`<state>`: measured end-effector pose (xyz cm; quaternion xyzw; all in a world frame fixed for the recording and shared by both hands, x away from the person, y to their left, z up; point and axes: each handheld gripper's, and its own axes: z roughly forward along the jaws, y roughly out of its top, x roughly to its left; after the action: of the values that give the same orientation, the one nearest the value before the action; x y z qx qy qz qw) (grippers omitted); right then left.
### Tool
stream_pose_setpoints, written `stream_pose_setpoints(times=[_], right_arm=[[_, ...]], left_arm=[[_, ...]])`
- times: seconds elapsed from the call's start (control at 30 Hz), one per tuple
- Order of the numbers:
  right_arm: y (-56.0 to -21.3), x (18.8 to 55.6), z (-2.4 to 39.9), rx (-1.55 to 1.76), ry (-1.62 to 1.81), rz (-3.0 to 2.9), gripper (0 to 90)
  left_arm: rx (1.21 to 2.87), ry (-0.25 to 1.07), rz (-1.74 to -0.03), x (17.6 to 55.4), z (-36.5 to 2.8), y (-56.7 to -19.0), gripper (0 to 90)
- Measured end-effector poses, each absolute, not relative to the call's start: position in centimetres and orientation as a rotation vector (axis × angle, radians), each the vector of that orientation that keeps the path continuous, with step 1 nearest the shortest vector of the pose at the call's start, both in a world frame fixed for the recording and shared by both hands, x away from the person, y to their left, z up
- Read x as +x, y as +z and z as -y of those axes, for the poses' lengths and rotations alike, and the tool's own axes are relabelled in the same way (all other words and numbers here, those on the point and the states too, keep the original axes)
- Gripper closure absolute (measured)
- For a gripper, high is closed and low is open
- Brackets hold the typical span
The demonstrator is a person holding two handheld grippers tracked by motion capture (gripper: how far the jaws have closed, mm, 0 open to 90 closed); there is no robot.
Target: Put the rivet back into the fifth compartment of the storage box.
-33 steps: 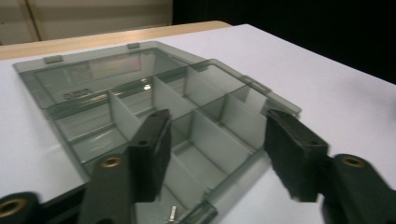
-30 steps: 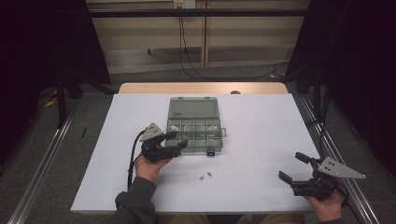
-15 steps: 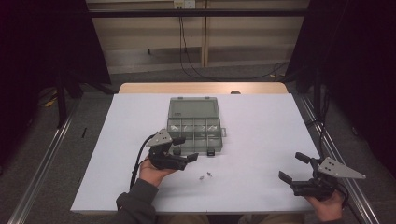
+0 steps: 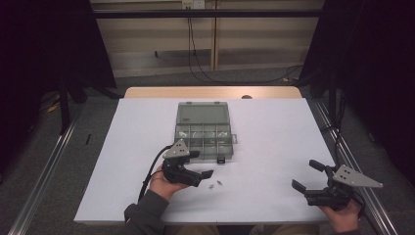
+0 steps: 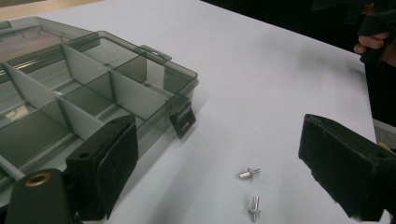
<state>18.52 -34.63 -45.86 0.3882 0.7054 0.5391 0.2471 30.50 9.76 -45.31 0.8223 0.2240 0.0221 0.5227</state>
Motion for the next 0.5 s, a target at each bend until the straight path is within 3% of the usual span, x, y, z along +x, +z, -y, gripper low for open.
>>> stream_pose_setpoints(times=[0.5], right_arm=[[-45.9, 18.5, 34.7, 1.061, 1.468, -1.922, 2.3]], left_arm=[[2.081, -0.009, -0.507, 30.0, -8.5, -46.1, 11.2]])
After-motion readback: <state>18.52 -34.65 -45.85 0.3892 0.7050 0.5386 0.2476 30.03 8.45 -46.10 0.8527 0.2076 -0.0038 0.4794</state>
